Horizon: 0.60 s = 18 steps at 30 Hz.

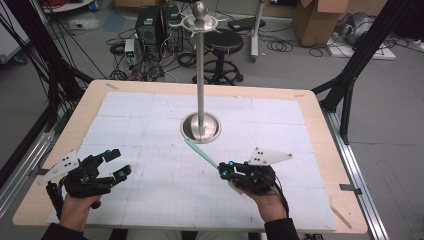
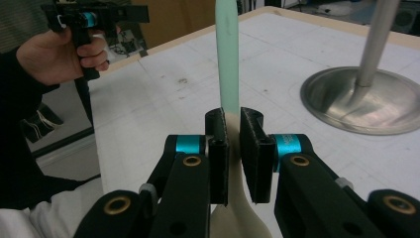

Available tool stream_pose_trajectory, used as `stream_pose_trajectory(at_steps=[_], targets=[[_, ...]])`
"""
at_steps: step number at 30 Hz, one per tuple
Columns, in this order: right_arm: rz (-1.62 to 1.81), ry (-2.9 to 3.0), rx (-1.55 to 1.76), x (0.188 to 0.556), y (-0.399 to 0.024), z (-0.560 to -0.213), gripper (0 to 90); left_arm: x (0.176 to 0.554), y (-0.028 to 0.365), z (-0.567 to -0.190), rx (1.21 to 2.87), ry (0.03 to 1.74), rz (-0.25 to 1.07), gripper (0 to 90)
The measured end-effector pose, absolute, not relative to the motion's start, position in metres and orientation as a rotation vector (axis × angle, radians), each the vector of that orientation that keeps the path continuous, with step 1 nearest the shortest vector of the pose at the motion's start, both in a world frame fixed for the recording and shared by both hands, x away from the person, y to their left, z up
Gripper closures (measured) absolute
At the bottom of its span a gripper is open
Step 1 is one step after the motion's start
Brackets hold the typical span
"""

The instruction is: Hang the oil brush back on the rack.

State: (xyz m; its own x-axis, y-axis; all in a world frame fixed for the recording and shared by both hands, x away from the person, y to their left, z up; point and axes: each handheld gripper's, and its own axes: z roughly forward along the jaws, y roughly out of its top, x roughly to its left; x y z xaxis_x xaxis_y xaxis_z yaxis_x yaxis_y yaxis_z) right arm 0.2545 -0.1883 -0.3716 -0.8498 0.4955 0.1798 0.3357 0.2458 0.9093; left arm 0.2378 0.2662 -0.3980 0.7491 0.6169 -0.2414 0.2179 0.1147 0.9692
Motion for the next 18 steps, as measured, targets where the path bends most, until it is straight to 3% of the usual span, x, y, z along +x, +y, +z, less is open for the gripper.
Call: stream_pose_trajectory(at_steps=[18], targets=[[1.804,2.372,0.637,0.245,-0.167,-0.368,82.1,0.240,0.229,-0.387,1.484,0.585,0.171,24.8]])
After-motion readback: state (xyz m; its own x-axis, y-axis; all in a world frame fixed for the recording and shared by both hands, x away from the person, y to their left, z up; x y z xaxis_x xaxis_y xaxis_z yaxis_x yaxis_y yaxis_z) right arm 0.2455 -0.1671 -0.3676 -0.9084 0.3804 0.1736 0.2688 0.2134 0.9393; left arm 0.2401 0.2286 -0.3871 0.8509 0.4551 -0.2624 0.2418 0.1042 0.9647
